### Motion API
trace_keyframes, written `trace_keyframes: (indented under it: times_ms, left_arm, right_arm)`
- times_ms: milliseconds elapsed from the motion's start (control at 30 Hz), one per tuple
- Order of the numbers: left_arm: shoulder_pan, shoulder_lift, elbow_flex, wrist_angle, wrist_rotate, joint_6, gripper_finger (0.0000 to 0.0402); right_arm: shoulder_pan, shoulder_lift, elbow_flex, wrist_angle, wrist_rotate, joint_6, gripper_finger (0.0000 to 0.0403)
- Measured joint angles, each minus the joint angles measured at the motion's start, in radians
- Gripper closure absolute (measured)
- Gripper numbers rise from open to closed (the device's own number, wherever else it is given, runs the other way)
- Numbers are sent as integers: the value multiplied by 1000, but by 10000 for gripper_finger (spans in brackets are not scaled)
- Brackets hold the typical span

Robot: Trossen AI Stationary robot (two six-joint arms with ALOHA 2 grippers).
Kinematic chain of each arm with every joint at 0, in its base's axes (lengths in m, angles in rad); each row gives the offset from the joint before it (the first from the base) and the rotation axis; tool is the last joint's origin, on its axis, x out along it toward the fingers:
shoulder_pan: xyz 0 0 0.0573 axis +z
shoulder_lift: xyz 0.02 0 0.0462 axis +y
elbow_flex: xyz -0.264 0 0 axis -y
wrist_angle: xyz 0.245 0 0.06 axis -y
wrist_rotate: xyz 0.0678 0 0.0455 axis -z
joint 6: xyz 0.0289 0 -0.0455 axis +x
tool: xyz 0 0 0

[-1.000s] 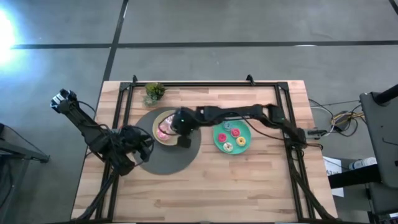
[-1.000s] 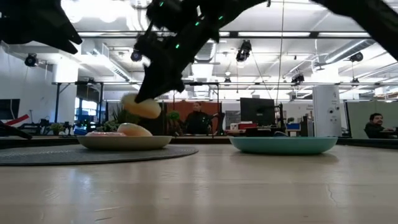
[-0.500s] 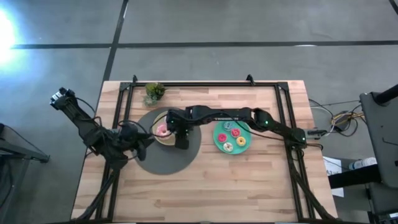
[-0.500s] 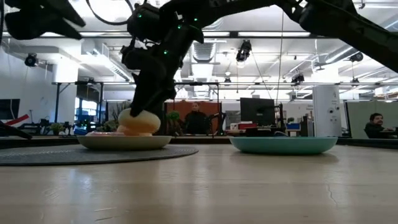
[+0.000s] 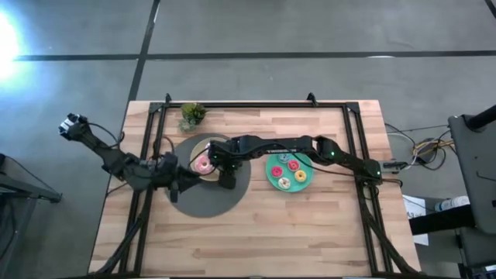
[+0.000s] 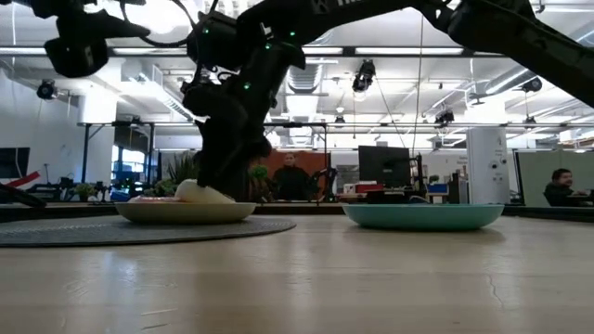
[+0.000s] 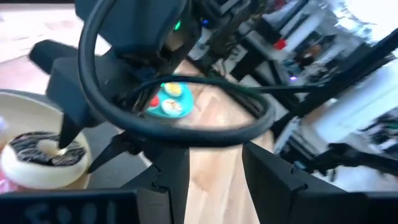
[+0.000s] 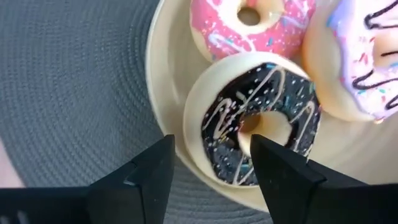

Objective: Pick & Place donuts
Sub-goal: Return to Home Position

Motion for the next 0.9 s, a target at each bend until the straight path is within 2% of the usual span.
trace_keyframes:
  times_ms: [267, 467, 700, 800, 900]
  left_arm:
    - [129, -128, -58, 119, 241, 134, 280]
    - [273, -148, -117, 157, 437, 158, 280]
    - [423, -199, -152, 211, 679, 202, 280]
    - [436, -273, -138, 150, 704, 241, 280]
    - [437, -371, -129, 12, 702, 261, 280]
  right_arm:
    - [10, 0, -11, 59, 7, 63, 200]
    - [25, -15, -22, 36, 13, 91, 200]
    - [51, -81, -24, 10, 32, 46, 200]
    - [57, -122, -31, -10, 42, 25, 200]
    - [65, -181, -78, -5, 56, 24, 200]
